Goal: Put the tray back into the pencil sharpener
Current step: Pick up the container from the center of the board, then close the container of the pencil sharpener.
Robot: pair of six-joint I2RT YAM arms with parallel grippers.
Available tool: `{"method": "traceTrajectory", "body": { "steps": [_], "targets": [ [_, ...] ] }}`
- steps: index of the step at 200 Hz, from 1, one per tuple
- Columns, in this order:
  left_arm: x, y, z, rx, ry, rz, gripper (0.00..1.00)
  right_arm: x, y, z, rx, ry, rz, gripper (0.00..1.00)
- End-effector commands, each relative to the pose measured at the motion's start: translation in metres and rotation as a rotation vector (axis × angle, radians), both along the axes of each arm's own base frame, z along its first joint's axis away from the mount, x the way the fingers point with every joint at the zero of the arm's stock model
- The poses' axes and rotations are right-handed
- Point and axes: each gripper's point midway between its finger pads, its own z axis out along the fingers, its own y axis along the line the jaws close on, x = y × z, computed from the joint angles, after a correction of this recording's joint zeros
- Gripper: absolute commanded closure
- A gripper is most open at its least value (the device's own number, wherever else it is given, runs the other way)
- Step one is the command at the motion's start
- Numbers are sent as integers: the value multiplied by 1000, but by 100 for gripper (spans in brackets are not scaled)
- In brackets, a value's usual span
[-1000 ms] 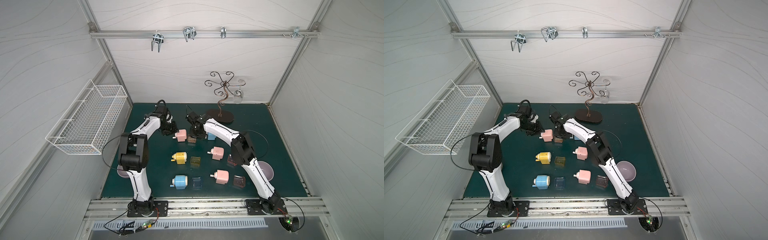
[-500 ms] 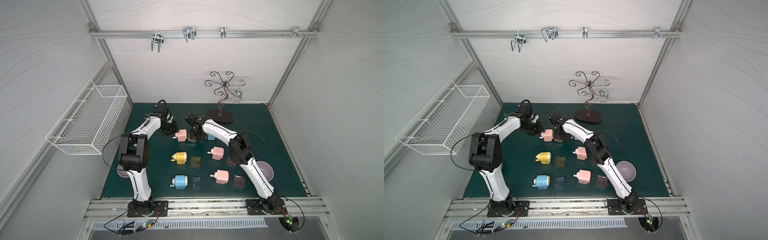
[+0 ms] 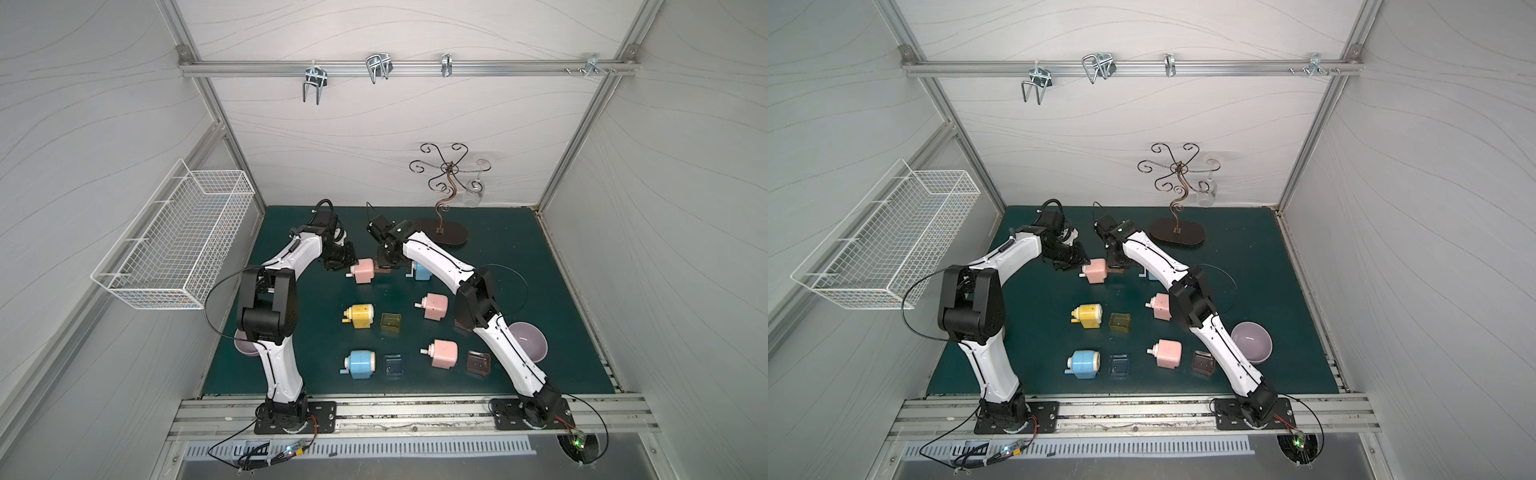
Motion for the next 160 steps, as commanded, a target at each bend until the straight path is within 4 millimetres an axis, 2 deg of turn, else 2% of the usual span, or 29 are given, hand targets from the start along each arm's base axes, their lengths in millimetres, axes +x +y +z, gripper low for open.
{"method": "traceTrajectory", "body": {
  "steps": [1, 107, 160],
  "targets": [
    [-12, -6, -14, 28, 62, -37, 64, -5, -3, -8, -65, 9, 49, 100],
    [-13, -9, -14, 33, 60, -48, 64, -15, -1, -34, -110, 70, 110, 100],
    [-14, -10, -15, 37, 60, -52, 64, -18, 1, -39, -105, 86, 119, 100]
  ]
}}
